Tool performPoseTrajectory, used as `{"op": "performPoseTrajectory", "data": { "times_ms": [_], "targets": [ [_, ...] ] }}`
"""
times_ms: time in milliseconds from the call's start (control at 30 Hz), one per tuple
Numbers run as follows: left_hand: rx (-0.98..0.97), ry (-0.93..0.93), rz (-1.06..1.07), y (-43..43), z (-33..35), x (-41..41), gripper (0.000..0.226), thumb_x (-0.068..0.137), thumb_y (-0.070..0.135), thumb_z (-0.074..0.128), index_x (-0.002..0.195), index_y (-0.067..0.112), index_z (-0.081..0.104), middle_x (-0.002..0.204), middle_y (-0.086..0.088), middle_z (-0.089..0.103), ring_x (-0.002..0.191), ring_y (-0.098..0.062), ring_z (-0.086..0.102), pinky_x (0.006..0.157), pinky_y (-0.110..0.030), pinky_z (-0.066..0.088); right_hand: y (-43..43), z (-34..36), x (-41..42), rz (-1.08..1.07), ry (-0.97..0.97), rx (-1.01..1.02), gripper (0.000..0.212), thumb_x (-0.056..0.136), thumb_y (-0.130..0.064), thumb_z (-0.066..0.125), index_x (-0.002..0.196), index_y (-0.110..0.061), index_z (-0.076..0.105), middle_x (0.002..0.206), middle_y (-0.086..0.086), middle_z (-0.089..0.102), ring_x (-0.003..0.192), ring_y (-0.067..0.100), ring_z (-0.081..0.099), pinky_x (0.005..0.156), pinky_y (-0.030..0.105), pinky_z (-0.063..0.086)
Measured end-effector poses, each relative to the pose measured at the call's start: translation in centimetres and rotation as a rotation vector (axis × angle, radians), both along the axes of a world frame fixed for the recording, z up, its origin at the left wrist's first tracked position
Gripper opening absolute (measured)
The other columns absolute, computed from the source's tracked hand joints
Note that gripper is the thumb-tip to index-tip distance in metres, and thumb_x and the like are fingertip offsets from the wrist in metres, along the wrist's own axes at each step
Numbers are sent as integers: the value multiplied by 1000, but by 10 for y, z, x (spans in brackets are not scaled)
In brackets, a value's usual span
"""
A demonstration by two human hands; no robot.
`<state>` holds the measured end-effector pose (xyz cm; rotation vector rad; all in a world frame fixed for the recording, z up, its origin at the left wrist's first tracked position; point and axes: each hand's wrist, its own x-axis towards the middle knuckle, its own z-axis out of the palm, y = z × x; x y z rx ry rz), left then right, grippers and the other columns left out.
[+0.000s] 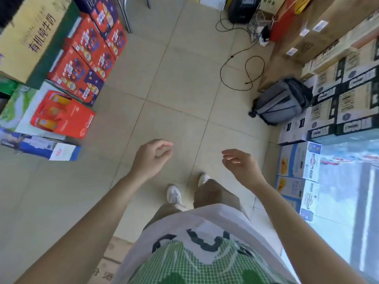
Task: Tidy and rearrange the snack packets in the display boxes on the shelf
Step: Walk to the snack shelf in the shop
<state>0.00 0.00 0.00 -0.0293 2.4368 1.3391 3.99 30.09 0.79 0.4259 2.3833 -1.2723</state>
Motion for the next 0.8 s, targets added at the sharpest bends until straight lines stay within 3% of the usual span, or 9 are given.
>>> {"op": "performPoseTrajectory", "data": {
  "times_ms": [167,333,433,567,733,800],
  "targets": [
    [46,-7,7,17,-1,-71,19,86,25,69,104,24,74,100,15,72,103,-7,68,93,-22,50,19,-15,-26,-22,-124,58,20,89,-19,71,109,-24,71,98,-4,73,86,8,68,83,24,54],
    [-17,-41,3,36,-9,-139,26,83,31,65,106,21,74,102,12,73,104,-8,68,93,-28,52,42,-34,-98,-11,-155,50,19,90,-17,70,107,-25,71,97,-5,72,85,7,67,82,22,54],
    [-51,-101,22,43,-13,-171,24,81,33,64,103,27,73,104,12,73,104,-8,68,92,-32,54,53,-38,-152,-27,-160,1,21,89,-15,69,107,-25,71,98,-2,72,86,10,67,76,12,50],
    [-90,-148,55,43,-19,-202,18,89,25,70,106,25,73,107,13,73,104,-7,67,95,-35,54,57,-36,-231,38,-117,-12,22,89,-17,69,111,-23,71,97,-5,71,87,11,66,86,25,53],
    [-138,-221,79,36,-17,-246,24,85,35,65,107,29,73,106,17,72,102,-3,65,92,-29,52,48,-25,-325,100,-73,-33,24,90,-20,68,113,-25,69,99,-7,70,88,7,65,87,24,51],
    [-147,-250,85,27,-21,-268,17,90,29,68,106,34,71,109,16,71,104,-3,64,93,-29,51,42,-22,-361,108,-65,-34,25,90,-20,68,115,-24,69,100,-6,70,89,9,65,87,22,51]
  ]
}}
